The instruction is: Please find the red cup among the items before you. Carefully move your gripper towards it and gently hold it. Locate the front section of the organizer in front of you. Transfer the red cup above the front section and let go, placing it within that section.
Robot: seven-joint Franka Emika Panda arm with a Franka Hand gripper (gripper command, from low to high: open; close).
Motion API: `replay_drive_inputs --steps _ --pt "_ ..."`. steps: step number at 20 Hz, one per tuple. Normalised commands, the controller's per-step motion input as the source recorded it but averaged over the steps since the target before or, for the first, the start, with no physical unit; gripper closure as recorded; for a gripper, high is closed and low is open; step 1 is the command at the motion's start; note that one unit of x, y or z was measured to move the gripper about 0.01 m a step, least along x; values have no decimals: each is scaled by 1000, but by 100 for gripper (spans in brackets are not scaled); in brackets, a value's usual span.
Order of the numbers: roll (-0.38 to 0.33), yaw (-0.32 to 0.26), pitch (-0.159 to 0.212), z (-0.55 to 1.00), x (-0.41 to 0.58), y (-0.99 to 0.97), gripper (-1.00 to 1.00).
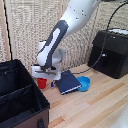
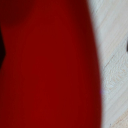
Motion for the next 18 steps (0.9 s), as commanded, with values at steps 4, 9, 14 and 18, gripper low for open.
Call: replay_drive_inputs --steps 4,9,14,18 --pt "7 -54 -3 202 -1 2 100" --pt "30 -75 0 502 -21 -62 100" --pt "2 -45 0 220 -11 -45 100" --pt "0 0 -12 16 0 -35 100"
